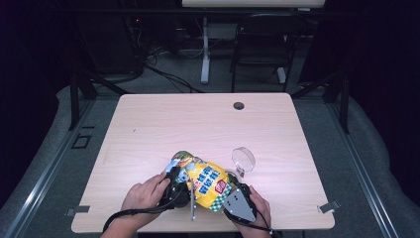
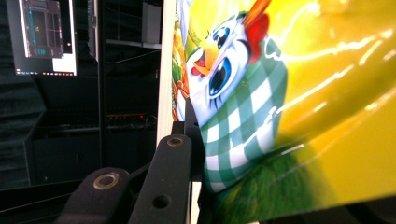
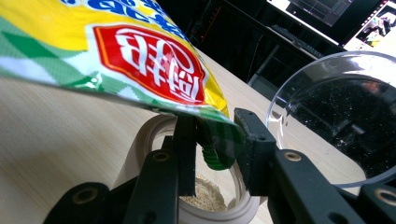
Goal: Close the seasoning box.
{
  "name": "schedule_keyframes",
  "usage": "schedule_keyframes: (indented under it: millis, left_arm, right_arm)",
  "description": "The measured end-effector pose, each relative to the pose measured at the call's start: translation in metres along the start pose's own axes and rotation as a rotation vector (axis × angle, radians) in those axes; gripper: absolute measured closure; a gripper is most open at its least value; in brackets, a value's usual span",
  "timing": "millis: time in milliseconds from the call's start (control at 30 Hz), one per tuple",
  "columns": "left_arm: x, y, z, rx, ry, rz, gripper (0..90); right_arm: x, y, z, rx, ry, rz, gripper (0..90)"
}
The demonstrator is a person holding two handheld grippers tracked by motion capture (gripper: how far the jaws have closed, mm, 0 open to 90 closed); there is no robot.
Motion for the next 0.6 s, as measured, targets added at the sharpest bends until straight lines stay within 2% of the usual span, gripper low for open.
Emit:
schedule_keyframes:
  millis: [67, 367, 600]
  left_arm:
    - [0.001, 0.002, 0.001, -0.018, 0.007, 0.004, 81.9]
    - [0.002, 0.007, 0.001, -0.045, 0.015, 0.01, 82.0]
    - [0.005, 0.013, 0.001, -0.085, 0.023, 0.037, 82.0]
  right_arm:
    - [0.0, 0.0, 0.0, -0.003, -0.001, 0.001, 70.7]
    - [0.0, -0.001, 0.0, -0.007, 0.003, 0.001, 70.7]
    - [0.0, -0.001, 0.0, -0.006, 0.001, 0.003, 70.8]
Point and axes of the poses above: each handheld gripper's, and its own axes: x roughly forward along the jaws, z roughly out of its underside, y roughly to its right, the point moved 7 cm from there along x, roughly forward along the jaws, and after that the axes turned 4 degrees about x, right-handed, at the moved point
